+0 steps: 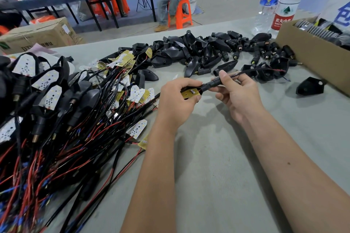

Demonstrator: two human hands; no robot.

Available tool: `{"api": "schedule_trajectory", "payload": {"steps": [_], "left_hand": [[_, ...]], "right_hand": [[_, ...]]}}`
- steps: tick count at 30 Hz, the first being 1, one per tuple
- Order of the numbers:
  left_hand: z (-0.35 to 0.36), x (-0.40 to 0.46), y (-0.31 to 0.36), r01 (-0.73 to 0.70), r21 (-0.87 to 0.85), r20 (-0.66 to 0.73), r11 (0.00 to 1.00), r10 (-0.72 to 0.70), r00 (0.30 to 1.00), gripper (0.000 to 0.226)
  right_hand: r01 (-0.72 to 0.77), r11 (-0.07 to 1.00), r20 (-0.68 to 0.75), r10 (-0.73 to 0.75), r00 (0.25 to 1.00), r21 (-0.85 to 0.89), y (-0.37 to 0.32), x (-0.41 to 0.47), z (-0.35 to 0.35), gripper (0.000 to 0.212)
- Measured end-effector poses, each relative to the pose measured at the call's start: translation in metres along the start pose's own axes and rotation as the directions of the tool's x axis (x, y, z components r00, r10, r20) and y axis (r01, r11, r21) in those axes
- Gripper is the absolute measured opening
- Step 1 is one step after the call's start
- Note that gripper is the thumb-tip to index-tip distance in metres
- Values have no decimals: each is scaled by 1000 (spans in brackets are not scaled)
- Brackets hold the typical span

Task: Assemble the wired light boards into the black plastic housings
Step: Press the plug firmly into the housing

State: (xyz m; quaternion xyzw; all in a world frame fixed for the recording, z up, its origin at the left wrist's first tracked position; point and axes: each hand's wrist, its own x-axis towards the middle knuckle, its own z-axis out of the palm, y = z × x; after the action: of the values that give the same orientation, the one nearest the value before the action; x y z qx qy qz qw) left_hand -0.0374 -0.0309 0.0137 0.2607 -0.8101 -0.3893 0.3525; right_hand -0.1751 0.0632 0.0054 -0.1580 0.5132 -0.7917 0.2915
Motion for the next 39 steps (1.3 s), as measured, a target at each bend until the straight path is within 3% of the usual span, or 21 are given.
{"api": "schedule_trajectory", "payload": {"steps": [17,24,31,35,39], "left_hand": [[4,-1,-3,86,-89,-21,992,-89,996,22],[1,-1,-1,138,-237,-53,962,-154,987,30],[0,0,-8,68,9,-111,998,-67,992,6],[-5,2,-10,35,6,-157,999,-34,987,10],[-6,2,-15,77,107,-83,991,-68,994,16]], "right_hand": [[36,988,51,-28,998,-147,3,-2,3,13],[-6,998,46,9,999,-70,3,1,2,15],[121,987,-13,-123,992,-109,7,4,0,18],[158,983,-28,-161,987,-92,9,4,1,21],[145,989,-72,-145,987,-6,8,5,-2,17]]}}
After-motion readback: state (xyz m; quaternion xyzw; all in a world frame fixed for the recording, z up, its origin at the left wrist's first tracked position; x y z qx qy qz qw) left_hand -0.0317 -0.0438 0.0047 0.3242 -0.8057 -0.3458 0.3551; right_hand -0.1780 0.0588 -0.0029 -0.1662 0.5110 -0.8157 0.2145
